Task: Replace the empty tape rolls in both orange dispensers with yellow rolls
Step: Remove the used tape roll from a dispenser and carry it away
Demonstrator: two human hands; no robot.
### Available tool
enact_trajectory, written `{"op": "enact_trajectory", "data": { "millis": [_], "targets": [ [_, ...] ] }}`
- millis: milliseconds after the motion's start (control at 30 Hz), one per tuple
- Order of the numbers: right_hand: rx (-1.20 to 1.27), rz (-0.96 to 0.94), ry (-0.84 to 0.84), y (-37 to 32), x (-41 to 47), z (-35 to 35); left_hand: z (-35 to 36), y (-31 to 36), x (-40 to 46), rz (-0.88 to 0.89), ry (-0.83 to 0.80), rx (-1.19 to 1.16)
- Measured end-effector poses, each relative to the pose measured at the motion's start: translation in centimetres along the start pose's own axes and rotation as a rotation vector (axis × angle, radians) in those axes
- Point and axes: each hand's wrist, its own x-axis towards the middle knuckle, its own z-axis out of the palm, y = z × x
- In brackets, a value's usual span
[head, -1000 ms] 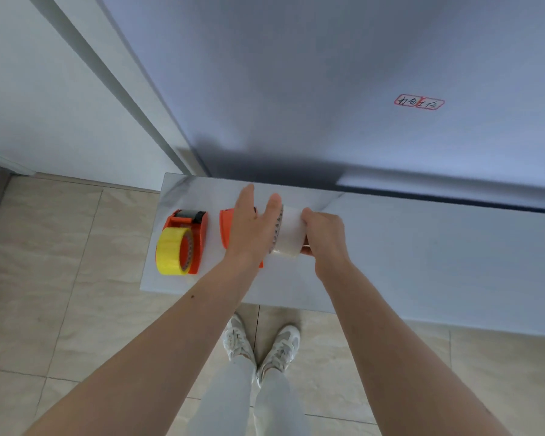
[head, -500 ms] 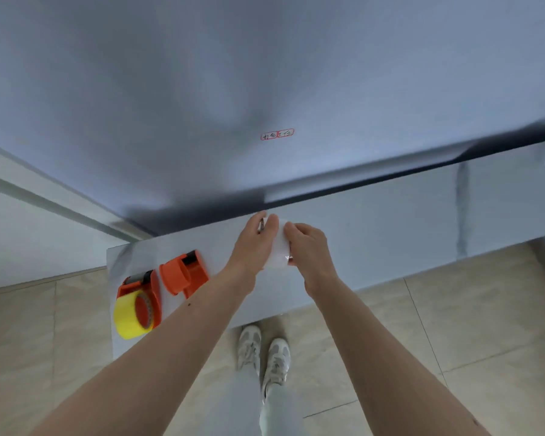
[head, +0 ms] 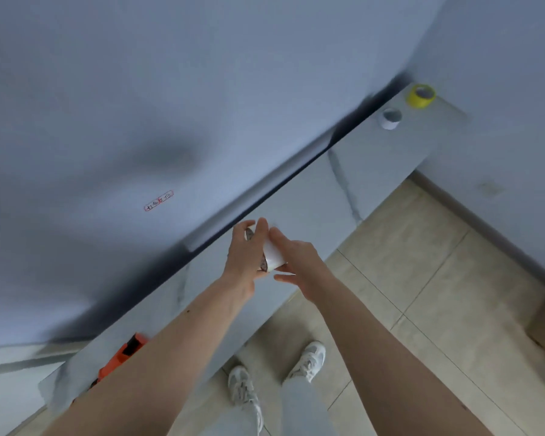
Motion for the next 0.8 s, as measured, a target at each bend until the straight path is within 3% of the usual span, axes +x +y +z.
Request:
{"op": "enact_trajectory", "data": {
  "millis": [267,800],
  "targets": [
    [0.046,-0.081,0.206,-2.9,1.2,-12.0,11.8,3.5,0.7,0.007,-0.138,0.113],
    [0.121,-0.123,0.299,-11.0,6.0,-34.7,35.0,10.2,6.1,0.092,-0.218,0.250]
  ]
}}
